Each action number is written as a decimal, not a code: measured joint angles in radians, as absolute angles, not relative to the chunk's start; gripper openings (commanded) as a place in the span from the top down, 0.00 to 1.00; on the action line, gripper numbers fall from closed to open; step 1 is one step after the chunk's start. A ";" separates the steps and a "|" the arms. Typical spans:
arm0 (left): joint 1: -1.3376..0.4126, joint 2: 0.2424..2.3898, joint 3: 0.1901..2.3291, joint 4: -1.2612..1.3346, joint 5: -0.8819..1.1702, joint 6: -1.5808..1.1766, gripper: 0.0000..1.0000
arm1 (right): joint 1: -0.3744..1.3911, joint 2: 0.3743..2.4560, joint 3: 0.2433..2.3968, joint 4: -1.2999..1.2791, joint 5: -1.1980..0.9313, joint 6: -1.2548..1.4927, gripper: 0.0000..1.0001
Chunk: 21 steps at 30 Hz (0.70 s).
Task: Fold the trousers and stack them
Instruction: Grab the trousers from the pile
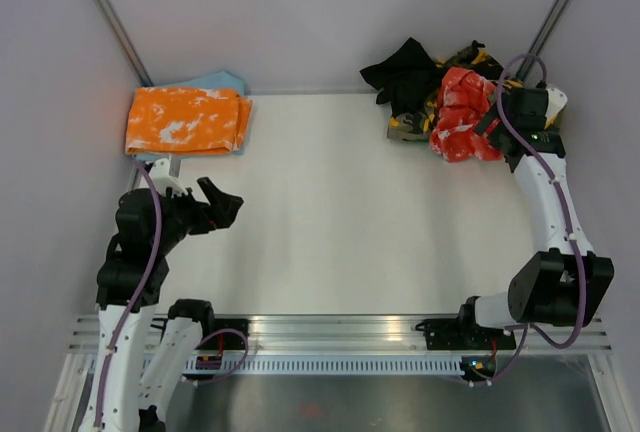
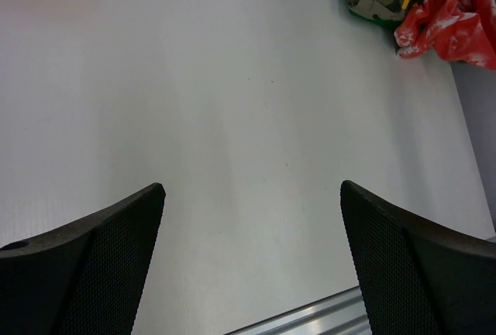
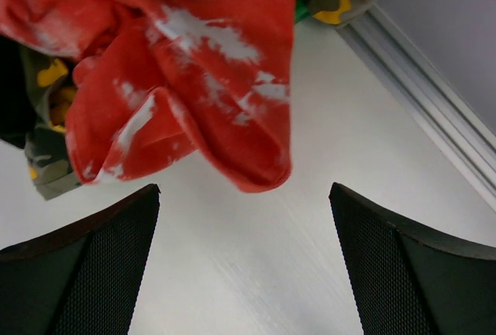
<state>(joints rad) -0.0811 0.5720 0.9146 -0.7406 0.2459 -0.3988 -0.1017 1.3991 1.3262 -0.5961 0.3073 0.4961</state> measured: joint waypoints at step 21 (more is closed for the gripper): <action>-0.081 0.648 0.860 -0.632 0.350 -0.460 0.00 | -0.164 1.739 1.396 -0.303 0.211 0.238 0.33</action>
